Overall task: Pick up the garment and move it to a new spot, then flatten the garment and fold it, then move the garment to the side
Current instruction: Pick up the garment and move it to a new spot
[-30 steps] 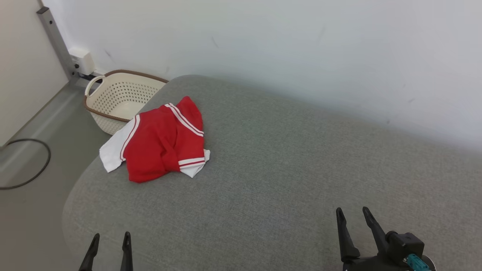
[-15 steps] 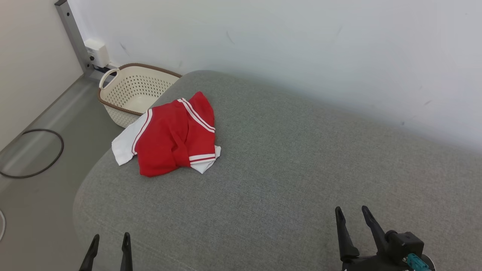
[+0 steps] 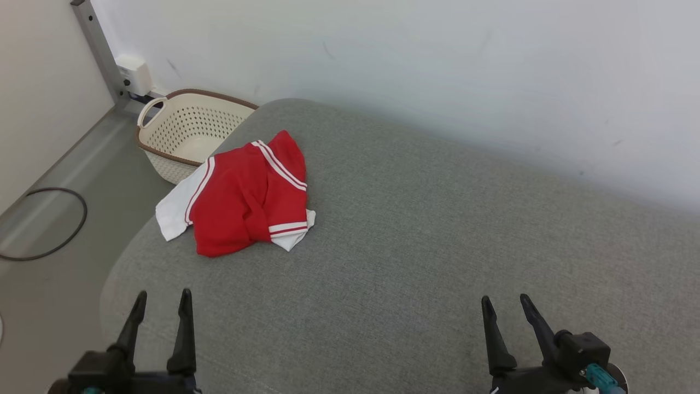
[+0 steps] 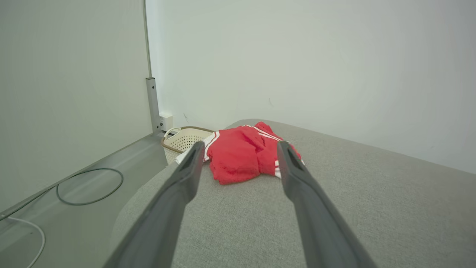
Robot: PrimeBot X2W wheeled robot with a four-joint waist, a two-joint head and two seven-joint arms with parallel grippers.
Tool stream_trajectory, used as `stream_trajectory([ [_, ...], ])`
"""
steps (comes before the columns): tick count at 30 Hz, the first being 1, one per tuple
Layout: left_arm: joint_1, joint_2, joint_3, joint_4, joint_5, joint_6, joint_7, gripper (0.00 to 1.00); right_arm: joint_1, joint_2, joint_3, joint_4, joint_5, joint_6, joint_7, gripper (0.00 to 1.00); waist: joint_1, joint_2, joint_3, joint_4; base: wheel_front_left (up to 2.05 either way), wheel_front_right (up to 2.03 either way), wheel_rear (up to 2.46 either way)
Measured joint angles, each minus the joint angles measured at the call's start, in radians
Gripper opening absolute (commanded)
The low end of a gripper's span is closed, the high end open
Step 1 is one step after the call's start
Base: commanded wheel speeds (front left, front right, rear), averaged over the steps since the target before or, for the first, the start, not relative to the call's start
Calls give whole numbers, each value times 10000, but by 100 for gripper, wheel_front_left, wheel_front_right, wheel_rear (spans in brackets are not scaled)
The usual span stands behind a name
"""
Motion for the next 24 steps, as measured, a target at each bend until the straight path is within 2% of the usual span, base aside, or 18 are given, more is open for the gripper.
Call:
stream_trajectory([
  [8,-1434,410,123,405,-357,-412,186,100,-409,4,178,-36,-2,0,0,100,1,0,191,-487,0,0,0],
  [16,-2945,917,433,945,-711,-819,242,100,-994,10,349,-107,-205,0,2,100,1,0,661,-1293,0,0,0],
  [24,-4335,1749,815,2196,-1003,-1110,454,100,-1527,8,552,-387,-387,0,35,100,2,0,1284,-2293,0,0,0],
])
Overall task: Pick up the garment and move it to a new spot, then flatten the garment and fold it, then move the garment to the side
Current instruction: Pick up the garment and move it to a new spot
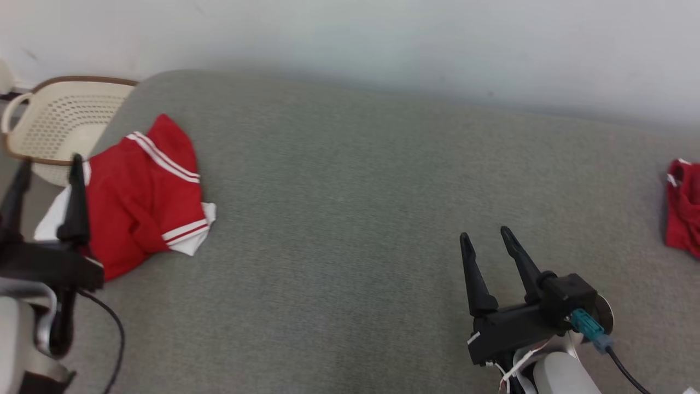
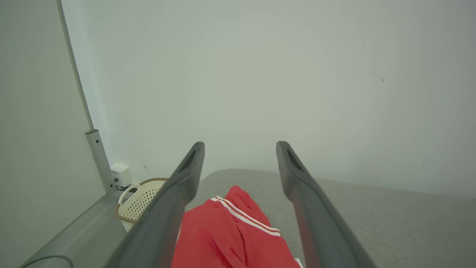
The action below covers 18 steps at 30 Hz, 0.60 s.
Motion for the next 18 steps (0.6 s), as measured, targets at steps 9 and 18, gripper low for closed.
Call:
stream_trajectory([
  [9,-1354,959,397,1175,-422,-282,508,100,-438,0,77,-190,-31,0,13,100,0,0,755,-1247,0,0,0],
  [18,-2345,1576,587,3051,-757,-383,859,100,-745,0,186,-416,-36,0,-17,100,1,-1,1605,-2183,0,0,0],
])
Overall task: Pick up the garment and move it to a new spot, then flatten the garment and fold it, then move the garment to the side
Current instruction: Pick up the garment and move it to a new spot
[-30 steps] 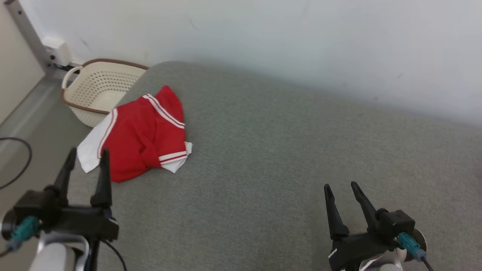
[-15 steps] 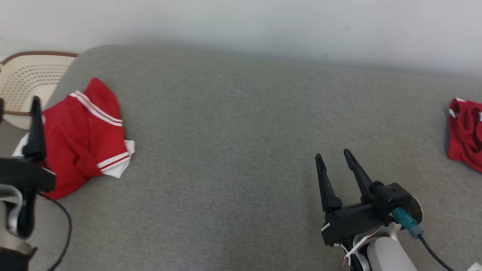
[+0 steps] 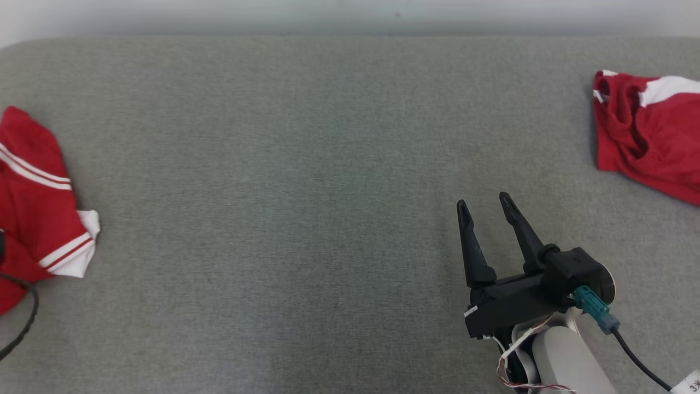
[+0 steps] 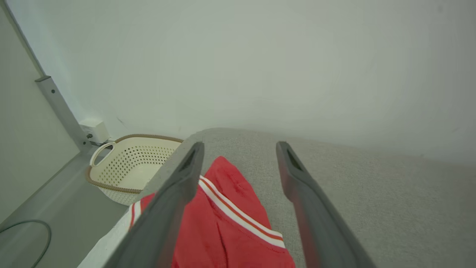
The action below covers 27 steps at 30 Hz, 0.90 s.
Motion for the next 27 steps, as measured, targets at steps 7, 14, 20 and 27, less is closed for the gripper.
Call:
stream_trajectory([
  [7,-531,221,-328,1716,-19,-153,232,100,-139,0,29,-113,-23,0,-4,100,0,0,589,-429,0,0,0],
  [14,-1053,407,-746,3452,127,-163,848,100,-286,0,88,-107,-35,0,-4,100,-1,1,962,-702,0,0,0],
  [20,-1490,437,-894,4472,63,-171,1684,100,-319,0,113,-42,-35,0,-2,100,-1,0,993,-805,0,0,0],
  [27,-1845,445,-1070,5425,-27,-176,2920,100,-330,0,150,13,-35,0,6,100,-3,-2,914,-900,0,0,0],
])
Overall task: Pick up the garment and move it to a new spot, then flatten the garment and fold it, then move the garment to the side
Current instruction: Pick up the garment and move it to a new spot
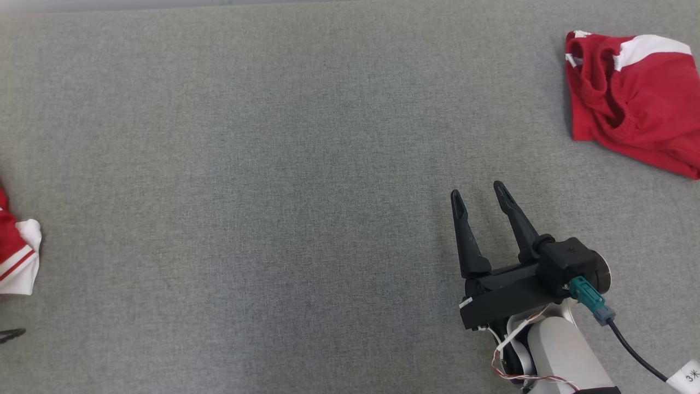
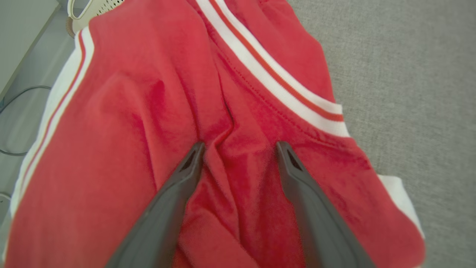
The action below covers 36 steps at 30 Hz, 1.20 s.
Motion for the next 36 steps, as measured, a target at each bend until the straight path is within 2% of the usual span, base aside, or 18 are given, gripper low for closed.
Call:
stream_trajectory([
  [2,-6,6,-29,56,-40,-2,-88,100,1,0,-4,6,2,0,6,100,0,0,-13,-25,0,0,0],
  [3,-10,17,-54,84,-38,-2,-123,45,2,0,-4,6,2,0,6,100,0,0,-14,-34,0,0,0],
  [4,-10,17,-54,84,-38,-2,-123,0,2,0,-4,6,2,0,6,100,0,0,-14,-34,0,0,0],
  [11,-17,-12,-290,-44,65,-36,-1204,0,11,0,-58,23,13,0,8,100,1,0,-95,30,0,0,0],
  [16,-327,-184,-487,-637,123,-86,-2339,0,47,-4,-100,127,46,0,12,100,1,1,-305,139,0,0,0],
  [22,-691,-405,-1032,-1476,201,-153,-3110,0,128,0,-79,230,132,0,8,100,0,0,-707,253,0,0,0],
  [29,-938,-512,-1887,-3053,13,-161,-3229,0,242,0,-59,309,372,0,2,100,0,0,-1223,249,0,0,0],
  [36,-916,-322,-2610,-5143,-320,-163,-2685,0,423,0,-117,322,639,0,-17,100,0,0,-1525,-99,0,0,0],
])
